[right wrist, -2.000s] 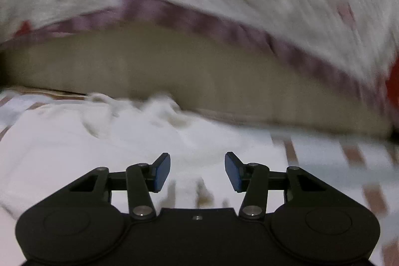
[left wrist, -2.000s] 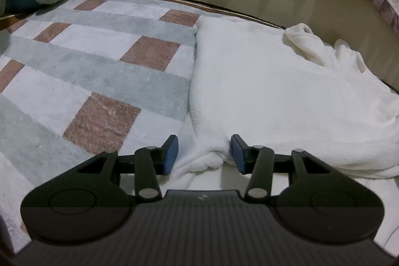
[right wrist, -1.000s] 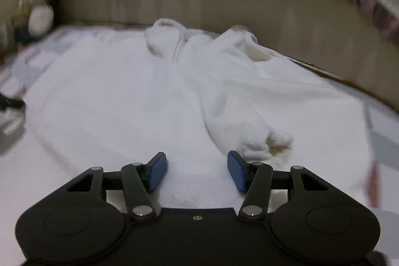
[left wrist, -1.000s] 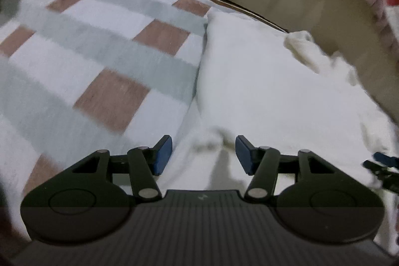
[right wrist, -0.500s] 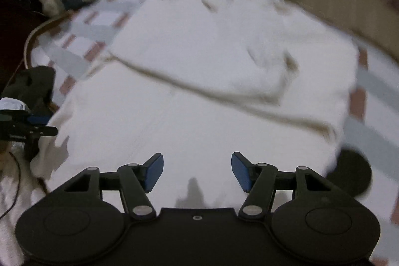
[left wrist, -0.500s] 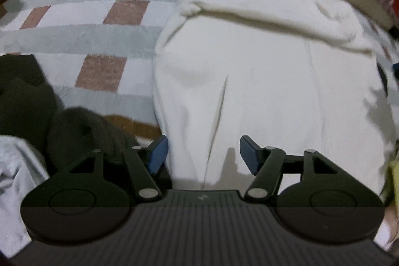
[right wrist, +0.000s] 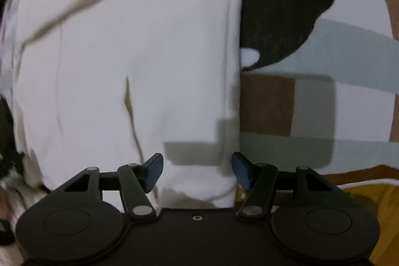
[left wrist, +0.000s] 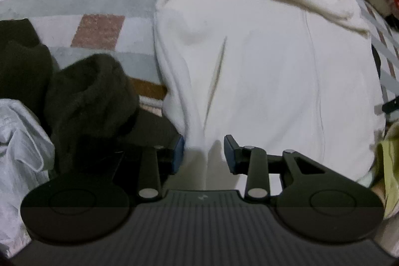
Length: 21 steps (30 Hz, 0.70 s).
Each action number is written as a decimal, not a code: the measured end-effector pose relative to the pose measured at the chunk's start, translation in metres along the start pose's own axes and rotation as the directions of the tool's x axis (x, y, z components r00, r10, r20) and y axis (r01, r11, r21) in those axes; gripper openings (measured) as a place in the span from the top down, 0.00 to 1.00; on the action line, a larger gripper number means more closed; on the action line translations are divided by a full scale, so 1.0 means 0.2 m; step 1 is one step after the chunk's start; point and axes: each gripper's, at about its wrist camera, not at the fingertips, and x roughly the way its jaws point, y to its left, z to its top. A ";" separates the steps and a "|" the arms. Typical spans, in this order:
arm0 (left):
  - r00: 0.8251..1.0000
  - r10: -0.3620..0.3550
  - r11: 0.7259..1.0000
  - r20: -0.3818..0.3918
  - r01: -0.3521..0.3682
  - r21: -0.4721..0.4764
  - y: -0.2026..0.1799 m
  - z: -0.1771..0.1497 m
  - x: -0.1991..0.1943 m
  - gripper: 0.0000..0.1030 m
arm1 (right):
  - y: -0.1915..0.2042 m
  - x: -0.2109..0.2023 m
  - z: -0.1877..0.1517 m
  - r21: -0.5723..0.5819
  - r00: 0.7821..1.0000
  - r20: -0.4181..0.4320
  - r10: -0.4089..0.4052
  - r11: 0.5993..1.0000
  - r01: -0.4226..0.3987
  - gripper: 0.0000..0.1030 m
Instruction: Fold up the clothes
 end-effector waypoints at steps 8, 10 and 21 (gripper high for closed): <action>0.993 0.118 0.988 -0.030 -0.114 0.106 -0.09 -0.01 0.09 0.59 | 0.10 0.14 -0.03 -0.146 0.997 -0.075 -0.031 0.989 0.019 0.41; 0.986 0.164 0.976 0.013 -0.164 0.143 -0.12 -0.02 0.08 0.87 | 0.14 0.14 -0.06 -0.212 0.997 -0.054 -0.049 0.977 0.036 0.74; 0.929 0.021 0.988 0.370 -0.077 0.137 -0.19 0.11 -0.20 0.88 | 0.22 -0.18 -0.08 -0.335 0.917 0.225 0.328 0.910 -0.244 0.90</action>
